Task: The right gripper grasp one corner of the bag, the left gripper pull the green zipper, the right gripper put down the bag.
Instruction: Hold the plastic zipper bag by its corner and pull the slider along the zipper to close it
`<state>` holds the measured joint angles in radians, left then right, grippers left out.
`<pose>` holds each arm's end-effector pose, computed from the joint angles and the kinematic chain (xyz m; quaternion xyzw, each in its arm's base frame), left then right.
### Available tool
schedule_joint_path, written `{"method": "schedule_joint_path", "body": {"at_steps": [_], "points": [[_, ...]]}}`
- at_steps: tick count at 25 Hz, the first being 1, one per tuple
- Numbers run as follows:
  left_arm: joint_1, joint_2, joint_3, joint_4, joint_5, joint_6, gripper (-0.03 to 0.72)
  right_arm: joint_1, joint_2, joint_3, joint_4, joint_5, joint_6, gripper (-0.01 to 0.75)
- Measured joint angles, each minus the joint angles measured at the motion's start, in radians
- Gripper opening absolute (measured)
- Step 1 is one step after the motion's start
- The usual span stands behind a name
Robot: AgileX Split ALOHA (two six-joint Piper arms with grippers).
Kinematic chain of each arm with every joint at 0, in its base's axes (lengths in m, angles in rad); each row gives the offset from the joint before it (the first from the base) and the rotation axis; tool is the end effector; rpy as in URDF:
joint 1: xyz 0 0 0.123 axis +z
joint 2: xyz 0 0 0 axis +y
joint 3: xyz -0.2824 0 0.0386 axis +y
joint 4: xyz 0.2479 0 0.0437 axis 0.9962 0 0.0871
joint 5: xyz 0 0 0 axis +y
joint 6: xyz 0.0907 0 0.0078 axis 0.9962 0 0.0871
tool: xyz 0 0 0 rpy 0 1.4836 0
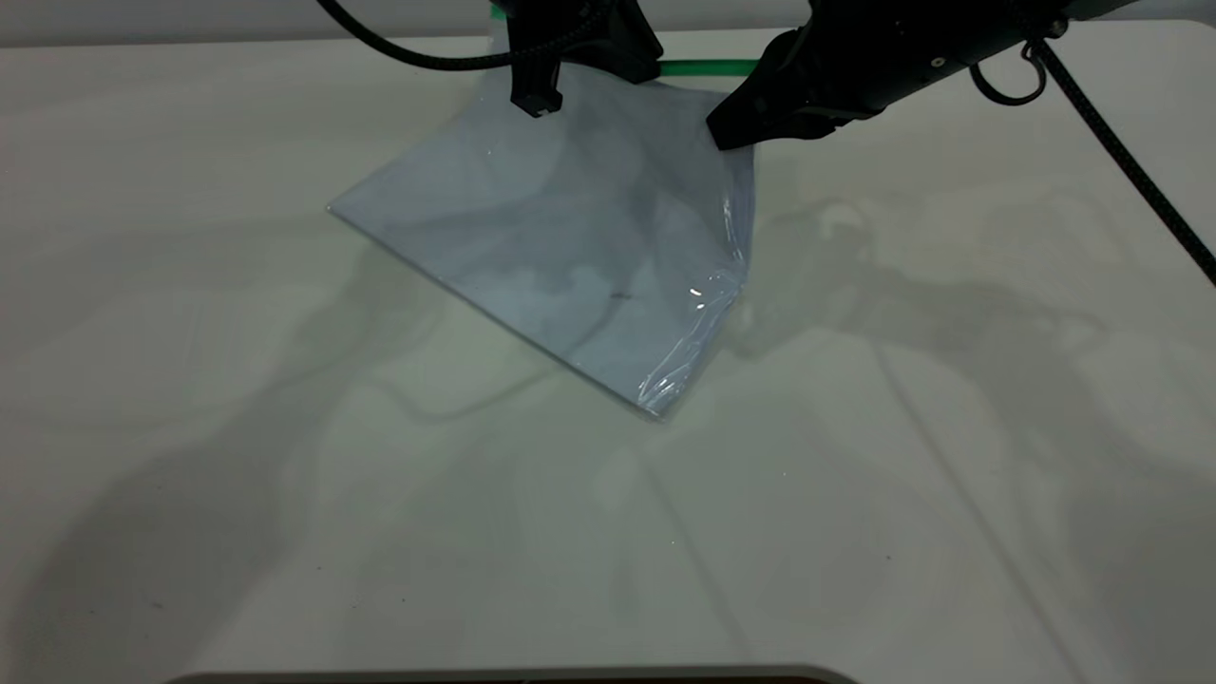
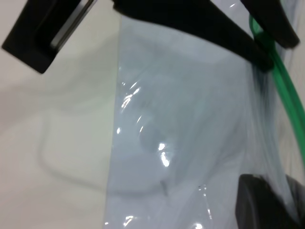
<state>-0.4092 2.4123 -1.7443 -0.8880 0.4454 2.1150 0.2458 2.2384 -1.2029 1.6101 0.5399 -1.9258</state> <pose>0.4585 -0.2321 0.0974 0.7303 0.5725 -0.0029 0.3725 0.3923 0.1467 0.0676 -0.3317 0.8559 0.2429 0.3138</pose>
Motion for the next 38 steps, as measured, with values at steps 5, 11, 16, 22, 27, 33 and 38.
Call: {"method": "schedule_joint_path", "body": {"at_steps": [5,11,16,22,27,33,38], "points": [[0.008,0.002,0.0,0.008,-0.044,0.0,0.055,-0.023,-0.004,-0.001,-0.001,0.008,0.001,0.034],[0.049,0.003,0.0,0.01,-0.066,-0.004,0.054,-0.067,-0.008,-0.001,-0.013,0.023,0.019,0.034],[0.085,0.003,0.0,0.018,-0.074,-0.03,0.054,-0.107,-0.008,-0.001,-0.029,0.027,0.03,0.034],[0.113,0.003,0.0,0.024,-0.07,-0.041,0.054,-0.132,-0.008,-0.001,-0.038,0.019,0.042,0.034],[0.141,0.003,0.0,0.024,-0.067,-0.054,0.054,-0.145,-0.008,-0.001,-0.041,0.018,0.045,0.034],[0.181,0.003,0.0,0.027,-0.063,-0.069,0.054,-0.147,-0.008,-0.001,-0.041,-0.002,0.049,0.034],[0.199,0.003,0.0,0.027,-0.062,-0.073,0.054,-0.147,-0.008,-0.001,-0.041,-0.004,0.051,0.034]]}}
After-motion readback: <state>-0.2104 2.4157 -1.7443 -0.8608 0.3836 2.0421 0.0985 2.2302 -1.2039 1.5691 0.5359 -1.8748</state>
